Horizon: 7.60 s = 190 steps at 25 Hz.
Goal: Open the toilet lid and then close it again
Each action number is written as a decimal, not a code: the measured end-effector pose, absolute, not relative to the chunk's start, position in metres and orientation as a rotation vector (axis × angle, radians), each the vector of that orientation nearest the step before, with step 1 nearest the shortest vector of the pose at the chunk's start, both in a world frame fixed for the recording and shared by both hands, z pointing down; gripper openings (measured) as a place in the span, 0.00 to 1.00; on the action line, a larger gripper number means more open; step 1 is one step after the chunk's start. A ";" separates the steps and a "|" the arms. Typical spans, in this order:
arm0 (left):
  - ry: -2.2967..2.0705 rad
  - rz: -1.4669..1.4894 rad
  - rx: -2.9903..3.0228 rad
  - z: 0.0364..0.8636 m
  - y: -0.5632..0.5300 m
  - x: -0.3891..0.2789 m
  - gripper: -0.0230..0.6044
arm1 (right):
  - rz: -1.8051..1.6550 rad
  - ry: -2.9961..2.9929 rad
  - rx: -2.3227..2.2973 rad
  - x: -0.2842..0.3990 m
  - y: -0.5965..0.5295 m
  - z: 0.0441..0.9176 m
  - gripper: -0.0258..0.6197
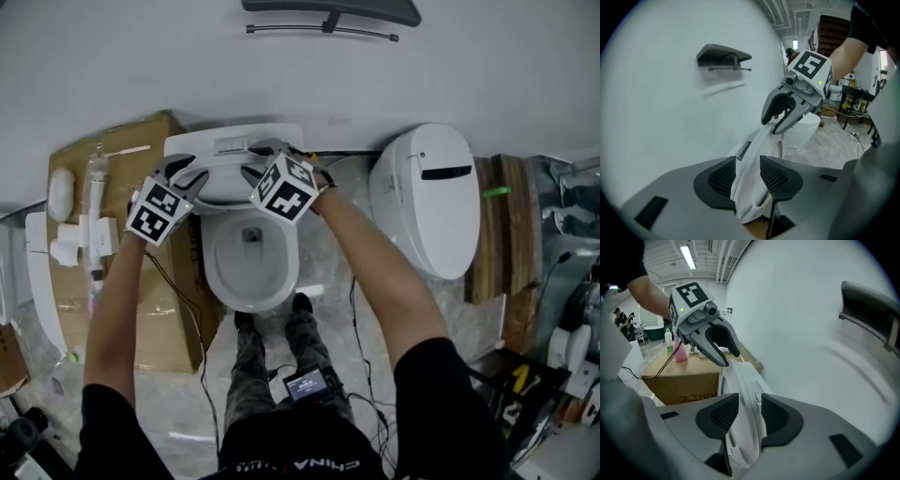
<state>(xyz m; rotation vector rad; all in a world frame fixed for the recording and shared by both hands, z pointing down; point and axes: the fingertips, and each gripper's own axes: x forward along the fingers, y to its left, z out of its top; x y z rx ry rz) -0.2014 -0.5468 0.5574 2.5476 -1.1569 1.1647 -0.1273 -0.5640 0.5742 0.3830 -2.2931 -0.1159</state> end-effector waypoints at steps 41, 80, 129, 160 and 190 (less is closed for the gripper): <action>-1.154 1.565 2.431 0.646 -0.292 -0.148 0.27 | -0.287 -2.146 0.177 -0.076 -0.305 0.658 0.25; -1.433 1.998 2.324 0.976 -0.129 -0.124 0.40 | -0.864 -2.030 0.320 -0.051 -0.141 0.970 0.34; -1.409 0.448 2.572 0.445 -0.135 -0.047 0.05 | 0.204 -2.530 0.900 -0.007 -0.156 0.460 0.06; -1.401 0.462 2.590 0.406 0.039 -0.013 0.05 | 0.359 -2.598 0.980 0.069 -0.044 0.441 0.06; -1.390 0.387 2.568 0.410 0.239 -0.014 0.05 | 0.331 -2.523 0.990 0.102 0.200 0.427 0.06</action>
